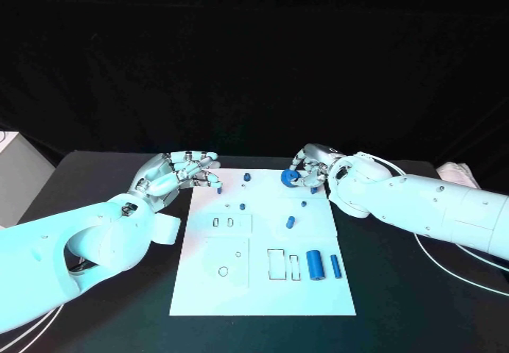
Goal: Assemble the parts on the task board
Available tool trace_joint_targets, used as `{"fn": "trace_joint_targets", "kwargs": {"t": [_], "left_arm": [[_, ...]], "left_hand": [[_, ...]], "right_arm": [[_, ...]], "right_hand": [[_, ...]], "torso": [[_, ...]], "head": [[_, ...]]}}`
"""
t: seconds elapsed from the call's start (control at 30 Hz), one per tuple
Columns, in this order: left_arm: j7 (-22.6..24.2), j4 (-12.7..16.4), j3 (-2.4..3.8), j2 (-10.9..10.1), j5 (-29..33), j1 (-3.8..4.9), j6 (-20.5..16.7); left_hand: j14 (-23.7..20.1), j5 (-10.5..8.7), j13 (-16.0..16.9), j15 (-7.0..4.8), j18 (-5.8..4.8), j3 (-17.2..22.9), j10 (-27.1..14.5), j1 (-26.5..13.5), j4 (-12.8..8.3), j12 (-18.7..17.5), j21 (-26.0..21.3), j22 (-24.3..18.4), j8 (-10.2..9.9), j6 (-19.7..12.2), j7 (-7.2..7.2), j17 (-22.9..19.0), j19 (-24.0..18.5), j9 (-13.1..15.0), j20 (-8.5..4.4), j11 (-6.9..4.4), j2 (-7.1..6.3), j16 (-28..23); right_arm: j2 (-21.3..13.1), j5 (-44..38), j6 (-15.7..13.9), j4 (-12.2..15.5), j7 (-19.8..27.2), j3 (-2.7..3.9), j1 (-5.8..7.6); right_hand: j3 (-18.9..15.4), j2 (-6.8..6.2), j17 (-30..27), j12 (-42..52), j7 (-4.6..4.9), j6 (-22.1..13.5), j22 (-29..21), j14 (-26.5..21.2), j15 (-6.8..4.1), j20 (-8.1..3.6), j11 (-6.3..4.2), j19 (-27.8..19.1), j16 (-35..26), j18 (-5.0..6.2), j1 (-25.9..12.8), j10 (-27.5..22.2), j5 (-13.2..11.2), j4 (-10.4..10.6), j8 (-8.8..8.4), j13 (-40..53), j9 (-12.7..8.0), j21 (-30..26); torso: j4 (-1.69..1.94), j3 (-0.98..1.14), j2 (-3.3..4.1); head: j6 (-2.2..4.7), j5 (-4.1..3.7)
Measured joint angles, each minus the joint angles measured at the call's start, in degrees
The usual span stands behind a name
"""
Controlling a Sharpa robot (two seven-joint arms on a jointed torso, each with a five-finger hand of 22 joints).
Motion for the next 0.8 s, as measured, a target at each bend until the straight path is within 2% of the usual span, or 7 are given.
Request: {"fn": "trace_joint_targets", "kwargs": {"t": [0.17, 0.37, 0.6, 0.8], "left_arm": [[-0.03, -0.10, 0.00, 0.00, 0.00, 0.00, 0.03], [-0.10, -0.28, 0.00, 0.20, 0.00, 0.00, 0.08], [-0.19, -0.41, -0.01, 0.44, 0.00, 0.00, 0.15], [-0.24, -0.58, -0.01, 0.63, 0.00, 0.00, 0.18]], "left_hand": [[0.00, 0.00, 0.00, 0.00, 0.00, 0.00, 0.00, 0.00, 0.00, 0.00, 0.00, 0.00, 0.00, 0.00, 0.00, 0.00, 0.00, 0.00, 0.00, 0.00, 0.00, 0.00], [-0.42, 0.00, 0.00, 0.01, 0.00, 0.00, 0.00, 0.00, 0.00, 0.00, 0.00, 0.12, 0.00, 0.00, 0.00, 0.24, -0.20, 0.00, 0.20, 0.00, 0.00, 0.28], [-0.42, 0.00, 0.00, 0.01, -0.01, 0.00, 0.00, 0.00, 0.00, 0.00, 0.00, 0.12, 0.00, 0.00, 0.00, 0.23, -0.20, 0.00, 0.20, 0.00, 0.00, 0.28], [-0.42, 0.00, 0.00, 0.01, 0.00, 0.00, 0.00, 0.00, 0.00, 0.00, 0.00, 0.12, 0.00, 0.00, 0.00, 0.23, -0.20, 0.00, 0.20, 0.00, 0.00, 0.27]], "right_arm": [[0.30, -2.88, -3.13, 3.07, -0.22, 0.04, 0.17], [3.30, -6.96, -5.42, 4.96, -0.61, 0.06, 0.28], [6.70, -10.31, -6.33, 4.08, -0.98, 0.04, 0.20], [8.81, -11.81, -6.37, 2.62, -1.42, -0.25, -0.25]], "right_hand": [[0.20, -0.43, 0.00, 0.00, 0.01, 0.01, 0.05, 0.00, 0.00, 0.00, 0.00, 0.00, 0.24, 0.00, -0.61, 0.00, 0.11, -0.01, 0.00, 0.00, 0.00, 0.00], [0.32, -0.46, 0.00, 0.00, 0.02, 0.02, 0.05, 0.00, 0.00, 0.00, 0.00, 0.00, 0.23, 0.01, -1.18, 0.00, 0.11, 0.00, 0.00, 0.00, 0.00, 0.22], [0.65, -0.61, -0.01, 0.00, 0.03, 0.03, 0.04, 0.00, 0.00, 0.00, 0.00, 0.00, 0.23, 0.03, -1.34, 0.00, -0.17, 0.01, 0.00, -0.01, 0.00, 0.22], [0.80, -0.69, -0.01, 0.00, 0.04, 0.04, 0.04, 0.00, 0.01, 0.00, 0.00, 0.00, 0.23, 0.05, -1.41, -0.01, -0.18, -0.14, 0.00, -0.01, 0.01, 0.22]], "torso": [[0.00, -0.02, -0.02], [0.08, -0.07, -0.01], [0.15, -0.16, 0.02], [0.13, -0.15, 0.05]], "head": [[0.08, 0.13], [-0.09, 0.36], [-0.15, 0.65], [-0.37, 0.88]]}}
